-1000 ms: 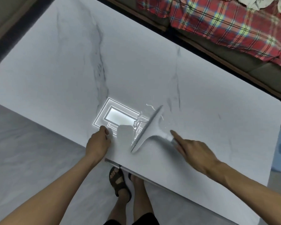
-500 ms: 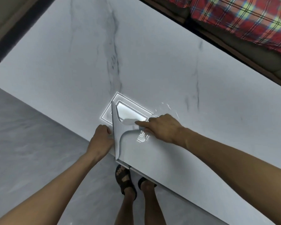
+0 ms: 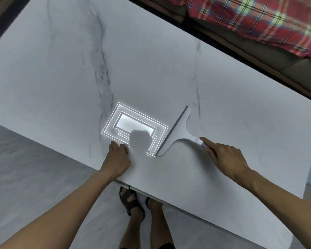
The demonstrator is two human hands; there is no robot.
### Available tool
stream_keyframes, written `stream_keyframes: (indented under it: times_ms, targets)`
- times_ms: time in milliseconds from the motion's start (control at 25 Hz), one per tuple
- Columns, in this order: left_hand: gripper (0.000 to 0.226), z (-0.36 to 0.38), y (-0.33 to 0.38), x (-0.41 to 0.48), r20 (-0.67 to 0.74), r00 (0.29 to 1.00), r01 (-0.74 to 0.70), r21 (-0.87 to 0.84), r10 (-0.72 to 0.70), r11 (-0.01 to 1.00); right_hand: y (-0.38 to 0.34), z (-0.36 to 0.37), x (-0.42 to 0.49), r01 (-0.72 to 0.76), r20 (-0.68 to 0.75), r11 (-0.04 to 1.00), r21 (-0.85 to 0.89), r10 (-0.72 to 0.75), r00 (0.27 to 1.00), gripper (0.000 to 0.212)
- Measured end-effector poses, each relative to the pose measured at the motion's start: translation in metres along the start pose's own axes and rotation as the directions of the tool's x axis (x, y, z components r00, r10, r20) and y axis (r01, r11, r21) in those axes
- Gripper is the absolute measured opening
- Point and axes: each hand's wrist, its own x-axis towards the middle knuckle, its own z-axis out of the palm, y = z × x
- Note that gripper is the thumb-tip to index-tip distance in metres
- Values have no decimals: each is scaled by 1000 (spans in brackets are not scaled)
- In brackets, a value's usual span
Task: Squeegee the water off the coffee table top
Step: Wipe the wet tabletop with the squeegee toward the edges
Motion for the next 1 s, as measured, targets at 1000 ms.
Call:
stream_keyframes:
  times_ms: [1000]
  targets:
    - [25,3,-49,-53,-165,985,-64,-98,47,993,-103,43,-29,373,39,928,-16,-373,927,44]
